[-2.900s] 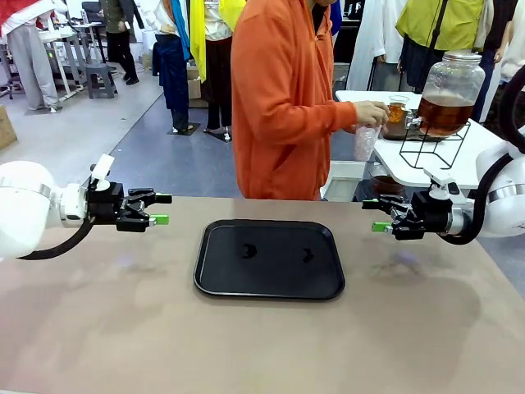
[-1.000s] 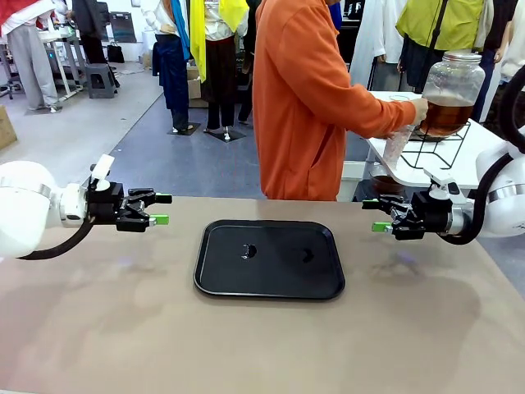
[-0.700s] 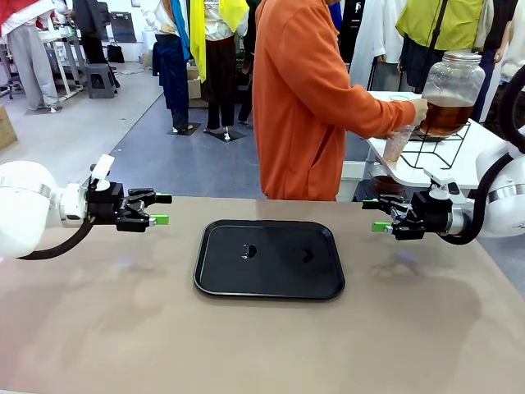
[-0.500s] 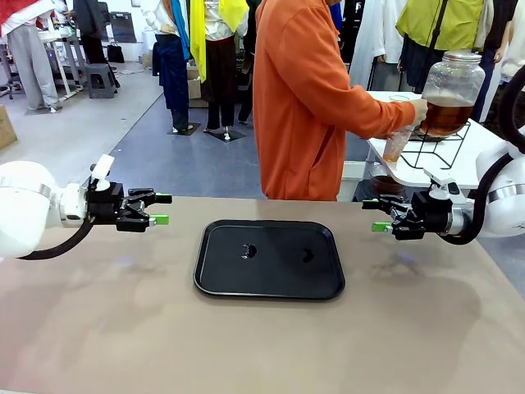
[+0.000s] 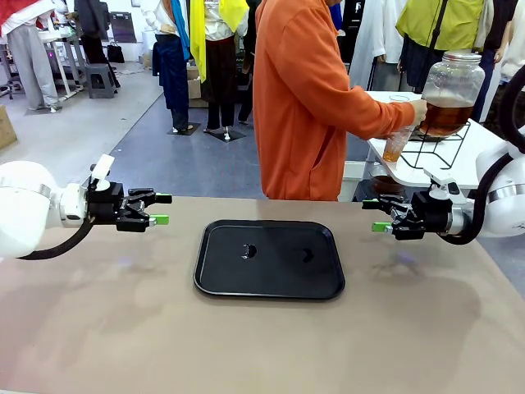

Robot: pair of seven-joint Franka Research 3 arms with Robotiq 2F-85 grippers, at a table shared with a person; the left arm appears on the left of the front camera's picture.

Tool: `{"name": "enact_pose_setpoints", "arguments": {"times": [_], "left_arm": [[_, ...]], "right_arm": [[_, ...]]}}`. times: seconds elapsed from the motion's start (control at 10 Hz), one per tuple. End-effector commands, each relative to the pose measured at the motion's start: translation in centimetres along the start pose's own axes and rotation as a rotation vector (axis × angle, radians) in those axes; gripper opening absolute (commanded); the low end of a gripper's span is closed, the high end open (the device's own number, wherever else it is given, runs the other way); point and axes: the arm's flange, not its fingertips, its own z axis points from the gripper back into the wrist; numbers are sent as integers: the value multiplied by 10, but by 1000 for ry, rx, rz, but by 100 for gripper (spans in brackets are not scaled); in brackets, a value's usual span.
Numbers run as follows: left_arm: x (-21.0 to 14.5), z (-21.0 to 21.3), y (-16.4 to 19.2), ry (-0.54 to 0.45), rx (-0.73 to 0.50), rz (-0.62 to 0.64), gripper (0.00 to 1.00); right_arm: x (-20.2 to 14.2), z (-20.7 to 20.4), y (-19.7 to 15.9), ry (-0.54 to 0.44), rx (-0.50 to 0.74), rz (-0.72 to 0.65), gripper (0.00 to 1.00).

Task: Pour the drink into the iced cup.
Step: Open the gripper to release the iced cup you were holding.

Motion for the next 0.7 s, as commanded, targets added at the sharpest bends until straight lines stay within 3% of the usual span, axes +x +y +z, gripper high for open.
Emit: {"name": "enact_pose_setpoints", "arguments": {"times": [0.0, 0.6], "left_arm": [[5, -1, -1, -3, 7, -2, 100], [5, -1, -1, -3, 7, -2, 100]], "right_arm": [[3, -1, -1, -5, -1, 6, 100], [3, -1, -1, -5, -1, 6, 100]]}}
